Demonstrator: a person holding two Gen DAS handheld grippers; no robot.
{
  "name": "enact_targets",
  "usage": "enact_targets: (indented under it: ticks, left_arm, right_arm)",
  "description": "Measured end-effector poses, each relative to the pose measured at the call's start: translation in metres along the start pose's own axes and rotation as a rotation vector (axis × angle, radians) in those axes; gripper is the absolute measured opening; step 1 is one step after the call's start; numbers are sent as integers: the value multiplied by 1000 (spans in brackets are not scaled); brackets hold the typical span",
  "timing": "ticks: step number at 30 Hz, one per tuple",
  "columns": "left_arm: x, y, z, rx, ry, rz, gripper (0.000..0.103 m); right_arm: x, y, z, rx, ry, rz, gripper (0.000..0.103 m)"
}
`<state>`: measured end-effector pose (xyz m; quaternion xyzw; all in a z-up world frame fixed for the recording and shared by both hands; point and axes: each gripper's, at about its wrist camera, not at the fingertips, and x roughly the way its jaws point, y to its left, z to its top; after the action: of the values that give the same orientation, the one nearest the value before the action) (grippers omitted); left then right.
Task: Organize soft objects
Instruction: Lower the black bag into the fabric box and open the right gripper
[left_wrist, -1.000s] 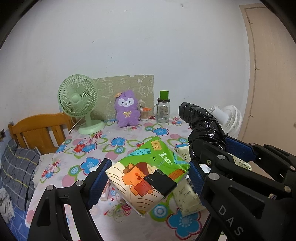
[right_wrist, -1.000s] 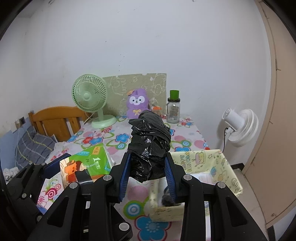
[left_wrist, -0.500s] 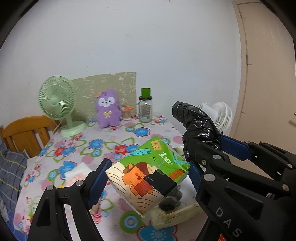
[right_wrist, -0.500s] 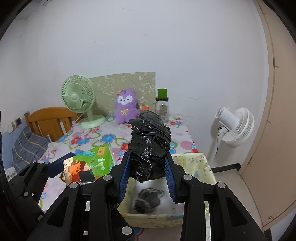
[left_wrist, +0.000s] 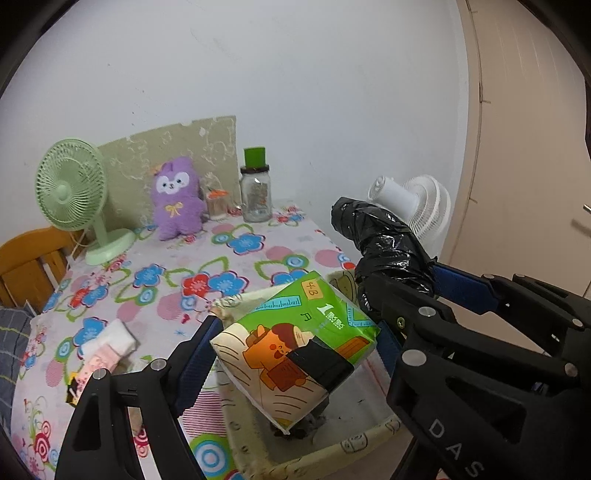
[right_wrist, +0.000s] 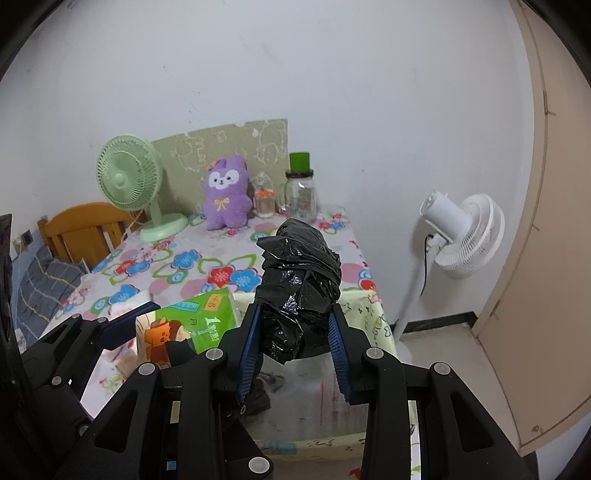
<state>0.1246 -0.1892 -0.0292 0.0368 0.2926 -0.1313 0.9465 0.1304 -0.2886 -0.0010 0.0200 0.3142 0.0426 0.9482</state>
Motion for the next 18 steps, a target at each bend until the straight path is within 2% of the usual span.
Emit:
enact_targets:
  ticks: [6, 9, 18]
  left_arm:
    - [20, -6, -4, 5, 52, -18, 88]
    - [28, -7, -7, 21, 80, -6, 96]
    - [35, -5, -11, 48, 119, -4, 102]
  right_arm:
    - [17, -10, -6, 7, 37, -6, 38]
    - [24, -12, -9, 3, 58, -1, 38]
    - [39, -11, -14, 16, 115, 39, 39]
